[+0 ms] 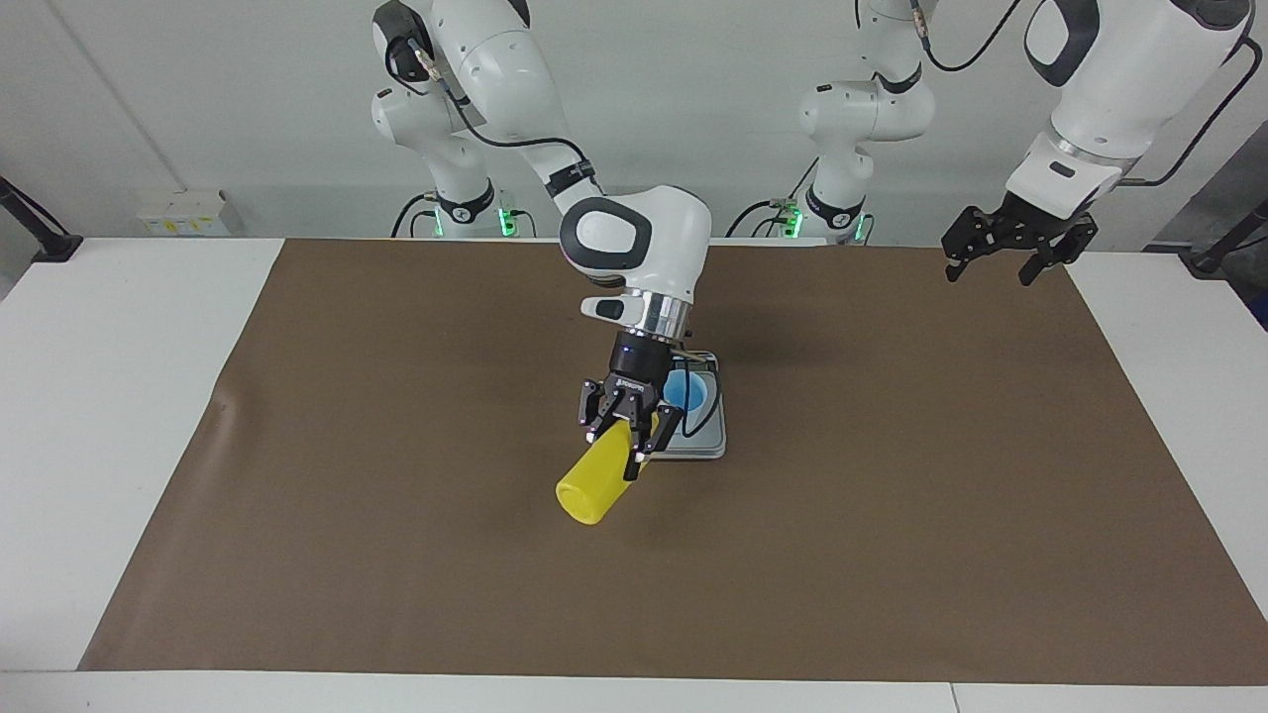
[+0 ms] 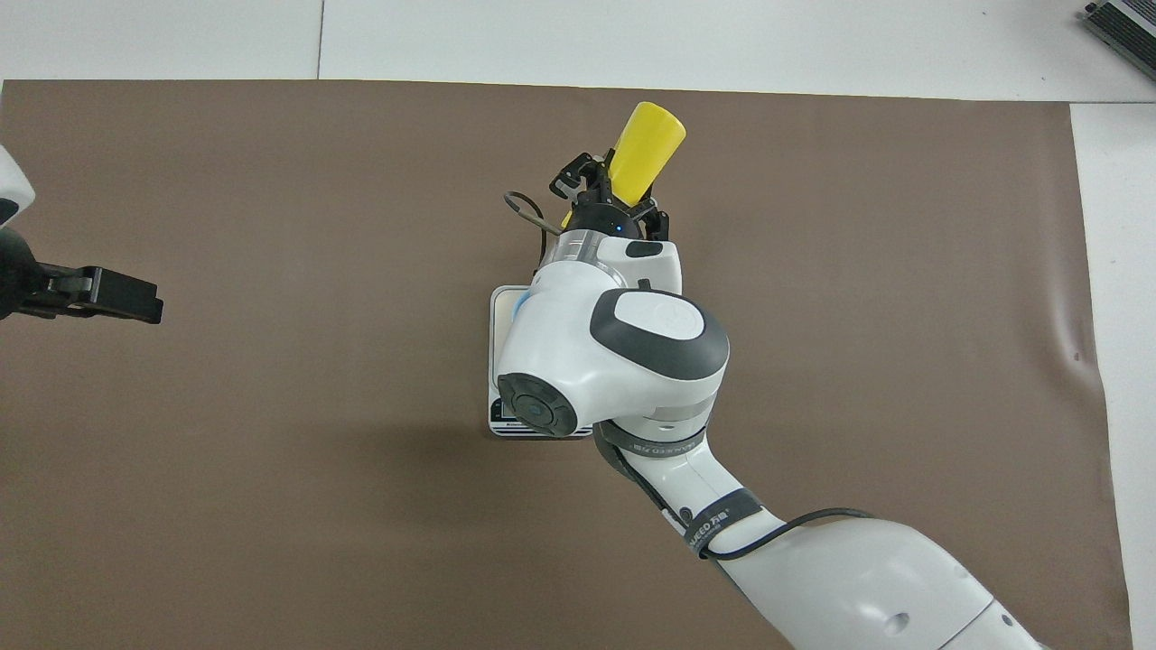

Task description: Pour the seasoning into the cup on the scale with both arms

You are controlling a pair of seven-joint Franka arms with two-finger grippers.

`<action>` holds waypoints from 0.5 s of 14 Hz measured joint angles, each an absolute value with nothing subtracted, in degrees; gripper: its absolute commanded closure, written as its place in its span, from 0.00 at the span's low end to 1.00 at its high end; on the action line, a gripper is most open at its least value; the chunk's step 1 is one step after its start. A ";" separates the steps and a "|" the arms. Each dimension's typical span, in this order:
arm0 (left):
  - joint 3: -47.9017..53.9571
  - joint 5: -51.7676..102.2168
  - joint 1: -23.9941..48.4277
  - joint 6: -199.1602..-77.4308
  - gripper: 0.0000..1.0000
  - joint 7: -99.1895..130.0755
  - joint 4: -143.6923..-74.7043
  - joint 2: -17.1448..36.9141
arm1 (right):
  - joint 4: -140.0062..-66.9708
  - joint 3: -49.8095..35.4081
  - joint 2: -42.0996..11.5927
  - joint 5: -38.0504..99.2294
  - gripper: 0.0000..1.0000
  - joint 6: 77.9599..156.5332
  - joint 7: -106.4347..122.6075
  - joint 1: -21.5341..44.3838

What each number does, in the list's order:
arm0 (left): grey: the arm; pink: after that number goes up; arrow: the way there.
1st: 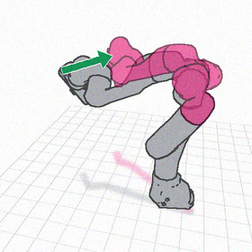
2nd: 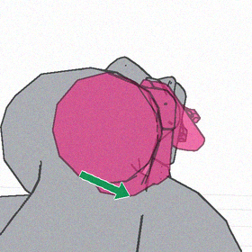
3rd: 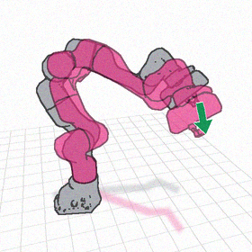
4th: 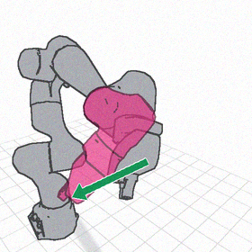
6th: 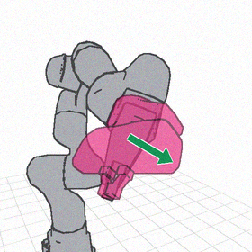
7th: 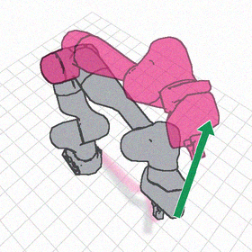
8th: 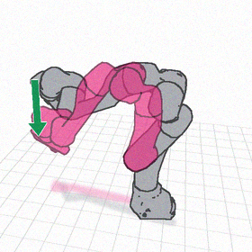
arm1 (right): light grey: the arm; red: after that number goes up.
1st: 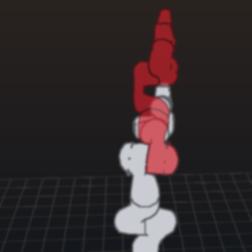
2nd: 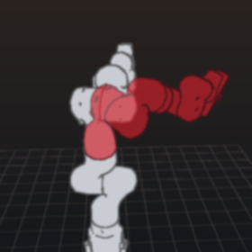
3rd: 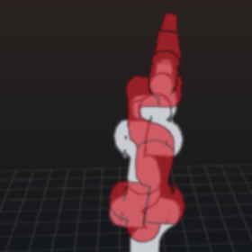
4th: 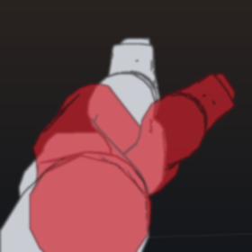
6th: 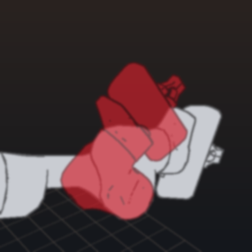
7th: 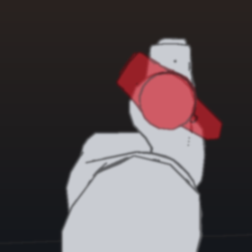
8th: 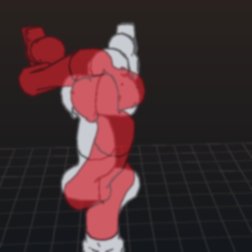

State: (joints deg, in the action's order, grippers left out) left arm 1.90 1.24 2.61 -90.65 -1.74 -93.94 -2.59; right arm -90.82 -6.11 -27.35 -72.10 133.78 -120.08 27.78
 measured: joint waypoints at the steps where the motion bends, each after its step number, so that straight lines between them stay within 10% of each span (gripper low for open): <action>1: 1.90 1.24 2.61 -90.65 0.00 -1.74 -93.94 -2.59 | -90.82 -6.11 -27.60 -72.39 1.00 133.58 -120.08 28.00; 7: 1.90 1.24 2.61 -90.65 0.00 -1.74 -93.94 -2.59 | -90.83 -6.12 -28.79 -72.88 1.00 131.52 -120.08 30.02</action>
